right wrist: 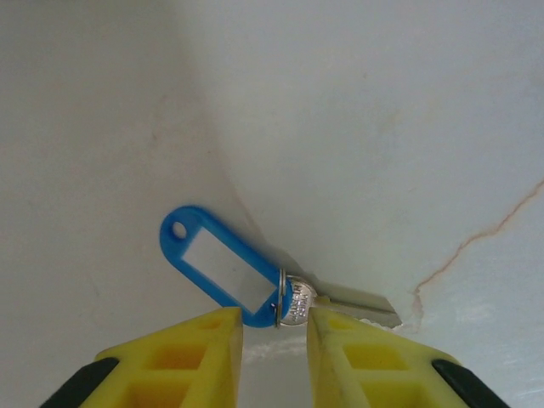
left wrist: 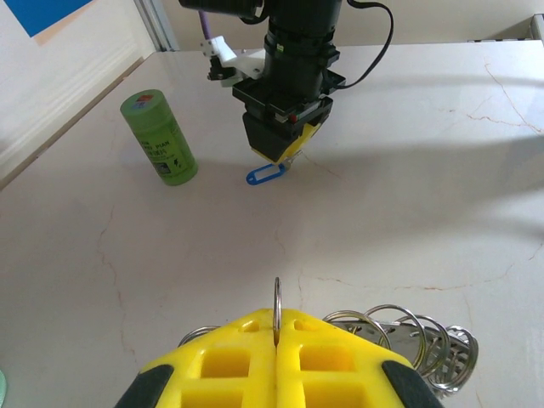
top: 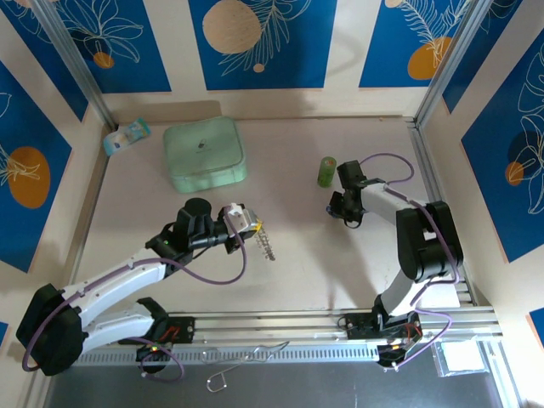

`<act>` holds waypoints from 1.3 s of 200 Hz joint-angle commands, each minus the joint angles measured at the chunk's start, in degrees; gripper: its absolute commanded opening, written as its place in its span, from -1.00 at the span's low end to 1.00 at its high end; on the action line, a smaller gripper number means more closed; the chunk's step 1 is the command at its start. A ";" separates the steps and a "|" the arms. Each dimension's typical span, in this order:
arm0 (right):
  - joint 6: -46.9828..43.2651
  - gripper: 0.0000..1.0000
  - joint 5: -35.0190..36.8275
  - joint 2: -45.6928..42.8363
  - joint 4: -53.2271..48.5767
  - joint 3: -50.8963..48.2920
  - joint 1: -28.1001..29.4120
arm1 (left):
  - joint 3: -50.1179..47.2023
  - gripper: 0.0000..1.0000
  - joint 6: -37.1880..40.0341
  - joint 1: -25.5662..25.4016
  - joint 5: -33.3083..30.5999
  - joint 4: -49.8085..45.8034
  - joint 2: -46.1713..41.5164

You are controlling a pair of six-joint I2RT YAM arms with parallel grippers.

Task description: Put the keys on the keyring

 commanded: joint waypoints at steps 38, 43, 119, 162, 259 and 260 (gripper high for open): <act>0.57 -0.54 1.96 1.41 -2.92 2.46 1.14 | 2.86 -1.00 -0.28 -0.42 0.90 0.66 0.30; 0.57 -0.55 1.94 1.45 -2.84 2.52 1.14 | 2.87 -1.00 -0.26 -0.42 0.91 0.66 0.31; 0.20 -0.71 3.46 2.17 -3.67 3.33 1.32 | 3.03 -1.00 -0.13 -0.38 1.26 0.57 0.34; -0.12 -0.70 4.27 2.54 -3.98 3.68 1.40 | 3.17 -1.00 -0.14 -0.38 1.52 0.48 0.40; -0.97 -0.69 4.37 3.50 -3.84 4.17 1.49 | 3.75 -1.00 0.23 -0.42 1.62 -0.22 0.51; -0.99 -0.69 4.38 3.53 -3.86 4.19 1.53 | 3.75 -1.00 0.23 -0.42 1.62 -0.22 0.50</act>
